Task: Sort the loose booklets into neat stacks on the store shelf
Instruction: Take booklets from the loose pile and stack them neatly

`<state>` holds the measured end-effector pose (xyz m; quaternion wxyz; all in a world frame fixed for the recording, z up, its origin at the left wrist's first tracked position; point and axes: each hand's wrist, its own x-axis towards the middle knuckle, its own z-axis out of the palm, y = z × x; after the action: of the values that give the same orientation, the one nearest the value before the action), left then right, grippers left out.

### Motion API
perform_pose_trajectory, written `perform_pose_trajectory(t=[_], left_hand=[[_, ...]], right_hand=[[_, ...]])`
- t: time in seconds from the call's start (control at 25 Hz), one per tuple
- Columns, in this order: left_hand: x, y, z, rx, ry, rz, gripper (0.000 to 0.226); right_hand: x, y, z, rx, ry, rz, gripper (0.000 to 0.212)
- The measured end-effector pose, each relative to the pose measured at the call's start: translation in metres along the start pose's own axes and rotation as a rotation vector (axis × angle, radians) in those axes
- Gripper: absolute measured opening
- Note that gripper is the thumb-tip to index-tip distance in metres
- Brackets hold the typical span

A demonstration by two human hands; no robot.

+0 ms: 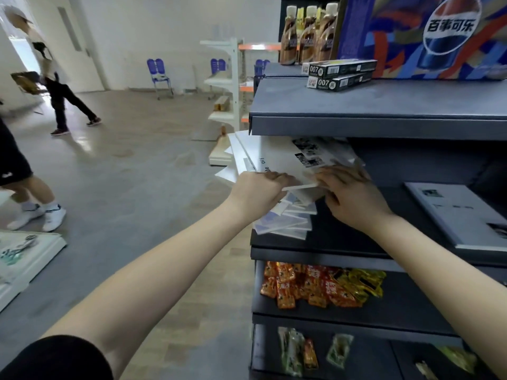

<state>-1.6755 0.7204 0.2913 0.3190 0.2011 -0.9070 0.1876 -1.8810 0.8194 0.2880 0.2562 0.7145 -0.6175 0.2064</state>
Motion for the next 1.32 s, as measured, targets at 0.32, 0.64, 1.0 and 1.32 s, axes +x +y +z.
perform_pose_trajectory(t=[0.32, 0.64, 1.0, 1.32], left_hand=[[0.016, 0.016, -0.005, -0.117, 0.043, -0.121, 0.035], [-0.004, -0.005, -0.02, 0.058, -0.318, -0.292, 0.049], [0.051, 0.063, -0.049, 0.414, -0.594, -0.294, 0.03], [0.067, 0.102, -0.037, 0.063, -0.62, -0.364, 0.036]], right_hand=[[0.011, -0.012, 0.01, 0.381, -0.045, 0.173, 0.058], [0.009, 0.05, 0.021, 0.437, 0.032, 0.074, 0.053], [0.022, -0.002, -0.007, 0.258, 0.079, 0.108, 0.058], [0.016, 0.037, 0.023, 0.392, -0.032, 0.058, 0.048]])
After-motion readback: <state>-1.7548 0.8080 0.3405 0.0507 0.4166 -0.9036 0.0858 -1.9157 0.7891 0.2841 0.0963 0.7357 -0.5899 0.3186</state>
